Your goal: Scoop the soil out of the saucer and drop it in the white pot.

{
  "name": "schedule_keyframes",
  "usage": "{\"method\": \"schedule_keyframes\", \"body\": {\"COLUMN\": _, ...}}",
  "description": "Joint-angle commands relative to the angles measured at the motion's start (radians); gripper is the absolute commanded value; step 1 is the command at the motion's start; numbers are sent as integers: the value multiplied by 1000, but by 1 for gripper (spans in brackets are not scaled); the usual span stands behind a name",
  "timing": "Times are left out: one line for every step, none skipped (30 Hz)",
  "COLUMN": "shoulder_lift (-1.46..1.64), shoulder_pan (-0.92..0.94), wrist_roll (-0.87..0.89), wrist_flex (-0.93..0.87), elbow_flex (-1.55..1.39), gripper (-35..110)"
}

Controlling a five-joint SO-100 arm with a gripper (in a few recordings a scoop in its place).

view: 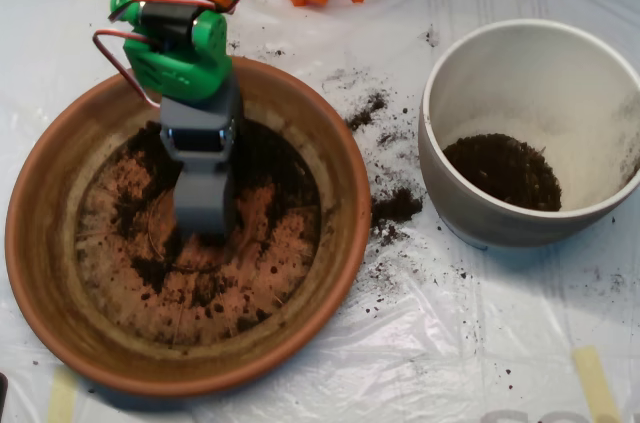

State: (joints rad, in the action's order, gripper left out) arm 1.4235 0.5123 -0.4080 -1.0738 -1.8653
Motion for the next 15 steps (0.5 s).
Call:
{"method": "schedule_keyframes", "body": {"shoulder_lift": 124, "shoulder_pan": 18, "wrist_roll": -34, "wrist_flex": 34, "elbow_flex": -127, "gripper": 32}}
{"method": "schedule_keyframes", "body": {"shoulder_lift": 150, "shoulder_pan": 21, "wrist_roll": -40, "wrist_flex": 61, "elbow_flex": -163, "gripper": 31}}
{"method": "schedule_keyframes", "body": {"shoulder_lift": 172, "shoulder_pan": 28, "wrist_roll": -48, "wrist_flex": 81, "elbow_flex": -193, "gripper": 30}}
{"method": "schedule_keyframes", "body": {"shoulder_lift": 195, "shoulder_pan": 34, "wrist_roll": -54, "wrist_flex": 101, "elbow_flex": -221, "gripper": 30}}
{"method": "schedule_keyframes", "body": {"shoulder_lift": 218, "shoulder_pan": 40, "wrist_roll": -60, "wrist_flex": 117, "elbow_flex": -244, "gripper": 29}}
{"method": "schedule_keyframes", "body": {"shoulder_lift": 236, "shoulder_pan": 44, "wrist_roll": -61, "wrist_flex": 130, "elbow_flex": -261, "gripper": 29}}
{"method": "schedule_keyframes", "body": {"shoulder_lift": 255, "shoulder_pan": 54, "wrist_roll": -63, "wrist_flex": 149, "elbow_flex": -275, "gripper": 27}}
{"method": "schedule_keyframes", "body": {"shoulder_lift": 267, "shoulder_pan": 61, "wrist_roll": -63, "wrist_flex": 160, "elbow_flex": -282, "gripper": 25}}
{"method": "schedule_keyframes", "body": {"shoulder_lift": 270, "shoulder_pan": 66, "wrist_roll": -64, "wrist_flex": 167, "elbow_flex": -284, "gripper": 23}}
{"method": "schedule_keyframes", "body": {"shoulder_lift": 273, "shoulder_pan": 69, "wrist_roll": -67, "wrist_flex": 186, "elbow_flex": -285, "gripper": 22}}
{"method": "schedule_keyframes", "body": {"shoulder_lift": 275, "shoulder_pan": 72, "wrist_roll": -67, "wrist_flex": 207, "elbow_flex": -288, "gripper": 22}}
{"method": "schedule_keyframes", "body": {"shoulder_lift": 273, "shoulder_pan": 74, "wrist_roll": -71, "wrist_flex": 222, "elbow_flex": -288, "gripper": 21}}
{"method": "schedule_keyframes", "body": {"shoulder_lift": 272, "shoulder_pan": 74, "wrist_roll": -72, "wrist_flex": 239, "elbow_flex": -291, "gripper": 20}}
{"method": "schedule_keyframes", "body": {"shoulder_lift": 273, "shoulder_pan": 71, "wrist_roll": -74, "wrist_flex": 261, "elbow_flex": -296, "gripper": 20}}
{"method": "schedule_keyframes", "body": {"shoulder_lift": 276, "shoulder_pan": 69, "wrist_roll": -74, "wrist_flex": 279, "elbow_flex": -301, "gripper": 19}}
